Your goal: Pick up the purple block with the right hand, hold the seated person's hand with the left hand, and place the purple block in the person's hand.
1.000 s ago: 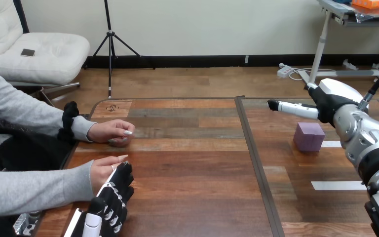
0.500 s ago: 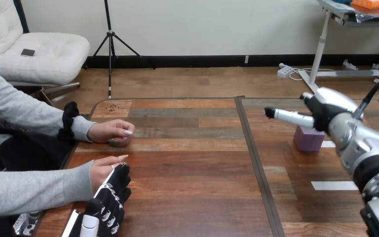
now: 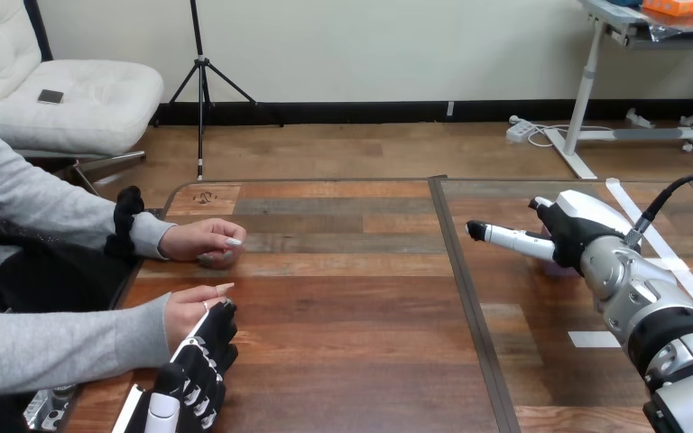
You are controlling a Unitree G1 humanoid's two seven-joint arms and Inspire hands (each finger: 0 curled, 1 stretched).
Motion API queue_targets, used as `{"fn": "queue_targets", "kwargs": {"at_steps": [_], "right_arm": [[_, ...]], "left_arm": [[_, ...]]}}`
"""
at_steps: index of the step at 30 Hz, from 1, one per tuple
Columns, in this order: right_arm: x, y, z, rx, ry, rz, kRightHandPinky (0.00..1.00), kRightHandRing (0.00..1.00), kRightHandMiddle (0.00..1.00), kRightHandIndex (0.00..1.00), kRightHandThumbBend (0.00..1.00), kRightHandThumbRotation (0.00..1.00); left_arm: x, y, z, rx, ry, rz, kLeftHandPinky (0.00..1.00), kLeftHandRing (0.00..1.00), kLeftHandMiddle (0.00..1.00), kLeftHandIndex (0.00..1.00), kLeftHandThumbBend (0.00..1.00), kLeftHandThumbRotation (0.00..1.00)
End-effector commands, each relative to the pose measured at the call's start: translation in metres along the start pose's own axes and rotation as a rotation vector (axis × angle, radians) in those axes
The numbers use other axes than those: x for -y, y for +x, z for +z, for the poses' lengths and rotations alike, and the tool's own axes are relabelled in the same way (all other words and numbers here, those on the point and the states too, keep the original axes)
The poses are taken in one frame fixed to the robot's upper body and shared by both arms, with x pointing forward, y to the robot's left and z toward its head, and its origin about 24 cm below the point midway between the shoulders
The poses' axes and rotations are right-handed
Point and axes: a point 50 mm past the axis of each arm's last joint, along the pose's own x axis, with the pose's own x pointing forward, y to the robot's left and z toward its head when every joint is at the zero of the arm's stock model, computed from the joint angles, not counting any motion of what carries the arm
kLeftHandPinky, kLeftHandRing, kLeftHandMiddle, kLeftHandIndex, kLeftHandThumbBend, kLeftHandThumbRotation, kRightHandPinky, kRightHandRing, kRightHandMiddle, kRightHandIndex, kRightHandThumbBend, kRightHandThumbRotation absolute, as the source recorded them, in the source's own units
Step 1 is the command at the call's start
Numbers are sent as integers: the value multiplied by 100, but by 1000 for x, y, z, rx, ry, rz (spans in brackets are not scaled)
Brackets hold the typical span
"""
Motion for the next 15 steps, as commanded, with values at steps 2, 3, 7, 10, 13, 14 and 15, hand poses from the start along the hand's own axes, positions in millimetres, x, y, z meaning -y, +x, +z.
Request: {"fn": "queue_targets", "kwargs": {"at_steps": [2,3,7,10,13,14,15], "right_arm": [[-5,0,6,10,-1,24,90,99,100,97,93,100],[-5,0,6,8,-5,26,90,99,100,97,93,100],[-8,0,6,4,11,33,90,98,100,97,93,100],[-10,0,5,7,22,30,90,98,99,95,92,98],[-12,0,4,2,13,31,90,97,98,94,92,97],[-12,0,4,1,11,31,89,97,98,94,92,97],[-12,0,4,0,10,32,89,96,98,94,92,97]], "left_arm": [[4,11,11,71,6,-12,100,100,99,89,72,100],[4,11,11,71,6,-11,100,100,99,89,71,100],[4,11,11,68,2,-12,100,100,100,90,71,100],[4,11,11,65,3,-10,100,100,100,90,71,100],[4,11,11,60,9,-13,100,100,100,90,71,100],[4,11,11,58,9,-15,100,100,100,90,71,100],[4,11,11,57,9,-17,100,100,100,90,71,100]]}}
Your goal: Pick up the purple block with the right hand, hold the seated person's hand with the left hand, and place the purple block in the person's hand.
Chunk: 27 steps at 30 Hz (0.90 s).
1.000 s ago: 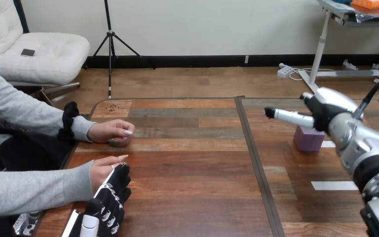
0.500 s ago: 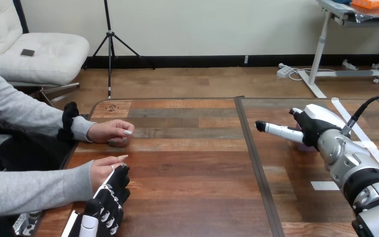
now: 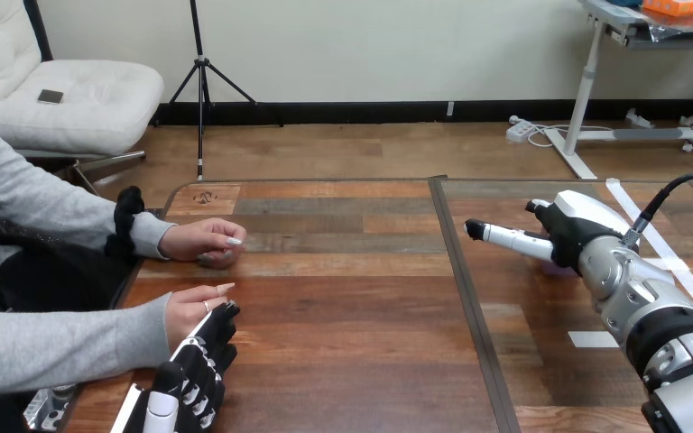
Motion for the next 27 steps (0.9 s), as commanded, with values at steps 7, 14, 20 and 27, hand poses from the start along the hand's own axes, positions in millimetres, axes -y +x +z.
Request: {"fn": "queue_targets", "kwargs": {"at_steps": [7,14,20,27], "right_arm": [[-15,0,1,-12,-23,46,85,94,95,93,95,98],[-19,-1,0,-18,-47,68,82,92,95,93,94,100],[-23,-1,-3,-34,-77,73,77,89,92,93,95,100],[-27,-2,-7,-49,-98,76,47,66,72,93,99,100]], "left_arm": [[5,12,10,71,1,-15,100,100,100,89,71,100],[3,13,9,67,7,-21,100,100,100,86,72,100],[3,13,10,54,19,-19,100,100,99,85,74,100],[4,14,9,62,18,-14,100,100,99,83,75,100]]}}
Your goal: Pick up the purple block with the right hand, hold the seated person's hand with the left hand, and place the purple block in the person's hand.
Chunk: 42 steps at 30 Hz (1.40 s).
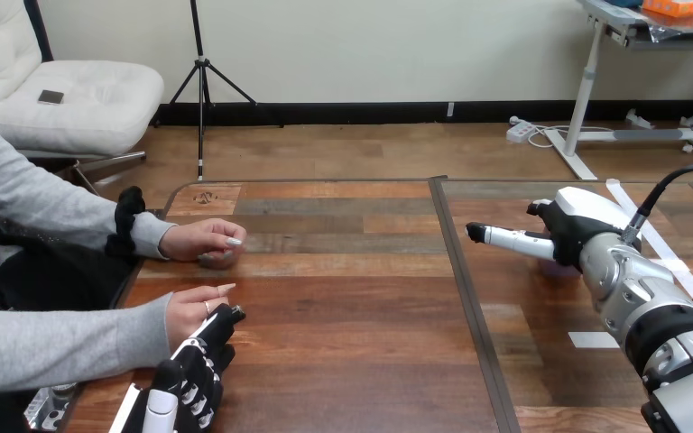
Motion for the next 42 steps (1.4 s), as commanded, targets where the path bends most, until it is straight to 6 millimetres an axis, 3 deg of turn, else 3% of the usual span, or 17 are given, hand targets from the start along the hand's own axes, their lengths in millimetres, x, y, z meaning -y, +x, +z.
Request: {"fn": "queue_targets", "kwargs": {"at_steps": [1,3,15,18,24,32,42], "right_arm": [[-30,-2,-6,-33,-18,98,43,64,70,93,99,100],[-31,-3,-7,-34,-18,101,39,61,68,93,99,100],[-32,-3,-13,-54,20,155,64,78,82,92,96,100],[-31,-3,-14,-54,29,159,65,78,81,90,95,100],[-31,-3,-16,-47,55,176,56,69,73,83,94,100],[-29,-4,-20,7,123,203,68,81,84,88,88,100],[-27,-5,-27,37,97,182,70,80,84,88,90,100]], "left_arm": [[5,14,9,70,13,-19,100,100,99,83,75,100],[5,14,9,70,10,-18,100,100,99,82,75,100],[9,14,9,62,-4,-15,100,100,98,80,76,100],[10,15,9,66,-13,-19,100,100,98,80,75,100],[12,15,8,69,-21,-21,100,100,100,79,74,100],[14,15,9,73,-26,-24,100,100,100,77,74,100],[16,15,9,80,-13,-24,100,100,99,75,73,100]]}}
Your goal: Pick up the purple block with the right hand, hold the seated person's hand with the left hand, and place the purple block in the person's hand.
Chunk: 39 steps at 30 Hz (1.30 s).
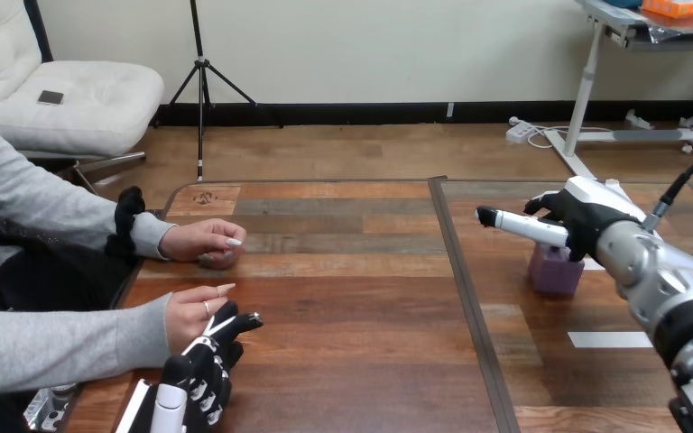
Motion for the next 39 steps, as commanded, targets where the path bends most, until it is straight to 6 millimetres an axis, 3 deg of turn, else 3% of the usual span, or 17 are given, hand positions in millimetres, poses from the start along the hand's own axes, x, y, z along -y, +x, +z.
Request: {"fn": "queue_targets", "kwargs": {"at_steps": [1,13,39], "right_arm": [[-41,-3,-18,-38,21,134,70,80,84,88,90,100],[-41,-6,-25,9,52,114,72,82,87,92,95,100],[-34,-10,-26,89,69,107,72,83,89,93,89,100]], "left_arm": [[8,10,10,84,9,-11,100,100,99,75,73,100],[10,10,10,99,-7,3,100,100,98,73,72,100],[9,11,10,99,-13,10,100,100,98,71,73,100]]}}
